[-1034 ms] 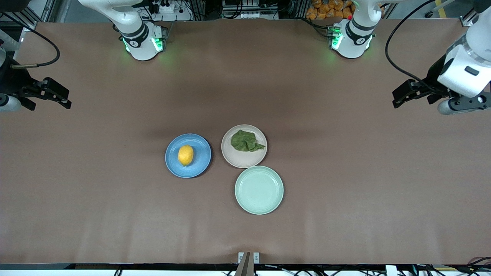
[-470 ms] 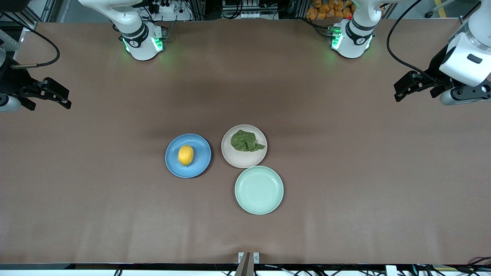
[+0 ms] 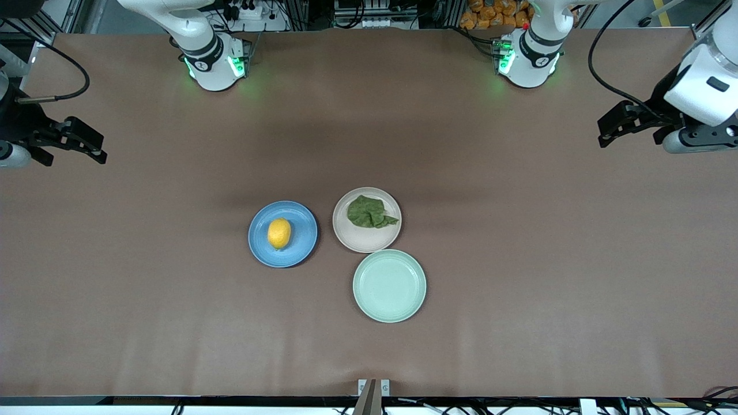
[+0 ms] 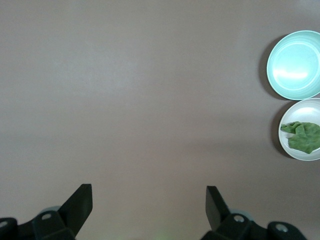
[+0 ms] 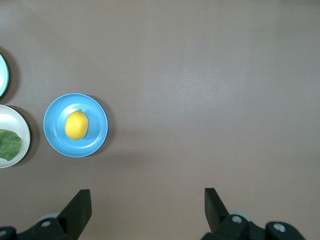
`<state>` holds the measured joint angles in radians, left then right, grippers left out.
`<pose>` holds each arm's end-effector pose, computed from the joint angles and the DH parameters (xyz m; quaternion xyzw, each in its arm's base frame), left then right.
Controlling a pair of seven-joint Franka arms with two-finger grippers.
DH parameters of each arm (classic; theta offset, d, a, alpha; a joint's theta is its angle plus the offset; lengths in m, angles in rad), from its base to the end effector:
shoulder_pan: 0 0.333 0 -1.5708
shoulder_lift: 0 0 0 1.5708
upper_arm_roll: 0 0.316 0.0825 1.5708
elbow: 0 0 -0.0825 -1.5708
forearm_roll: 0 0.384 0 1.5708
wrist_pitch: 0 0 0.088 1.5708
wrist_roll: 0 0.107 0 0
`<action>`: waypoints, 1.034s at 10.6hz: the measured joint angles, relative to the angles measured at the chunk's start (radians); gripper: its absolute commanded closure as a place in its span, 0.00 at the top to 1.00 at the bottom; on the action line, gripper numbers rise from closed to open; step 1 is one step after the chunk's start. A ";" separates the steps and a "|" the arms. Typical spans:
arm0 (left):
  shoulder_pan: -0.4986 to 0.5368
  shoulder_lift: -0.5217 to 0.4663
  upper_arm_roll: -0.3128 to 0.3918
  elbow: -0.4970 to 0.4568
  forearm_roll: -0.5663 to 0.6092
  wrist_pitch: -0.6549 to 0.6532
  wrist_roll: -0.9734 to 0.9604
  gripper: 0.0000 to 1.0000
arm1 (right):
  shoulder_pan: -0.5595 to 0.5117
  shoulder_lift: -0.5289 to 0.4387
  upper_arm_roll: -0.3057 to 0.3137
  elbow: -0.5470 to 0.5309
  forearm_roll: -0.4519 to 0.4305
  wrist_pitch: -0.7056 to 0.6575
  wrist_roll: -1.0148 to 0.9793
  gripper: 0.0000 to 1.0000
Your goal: Place lemon and lettuce in plates
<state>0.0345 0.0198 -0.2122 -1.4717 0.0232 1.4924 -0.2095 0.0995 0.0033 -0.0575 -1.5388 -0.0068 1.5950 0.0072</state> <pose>0.5449 -0.0938 0.6533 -0.9998 -0.0168 -0.0025 0.0092 0.5581 0.0228 0.6400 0.9995 0.0174 0.0265 0.0028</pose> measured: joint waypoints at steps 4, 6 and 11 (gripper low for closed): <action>0.004 -0.002 0.000 -0.003 0.000 -0.001 0.013 1.00 | 0.000 0.000 0.000 0.000 0.000 0.000 0.000 1.00; 0.004 -0.002 0.000 -0.003 0.000 -0.001 0.014 1.00 | 0.000 0.000 0.000 0.000 0.000 0.000 0.000 1.00; 0.002 -0.002 0.019 -0.003 0.000 -0.001 0.014 1.00 | 0.000 0.000 0.000 0.000 0.000 0.001 0.000 1.00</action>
<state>0.0366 0.0174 -0.1930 -1.4751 0.0232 1.4918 -0.1959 0.0992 0.0033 -0.0576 -1.5388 -0.0067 1.5960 0.0072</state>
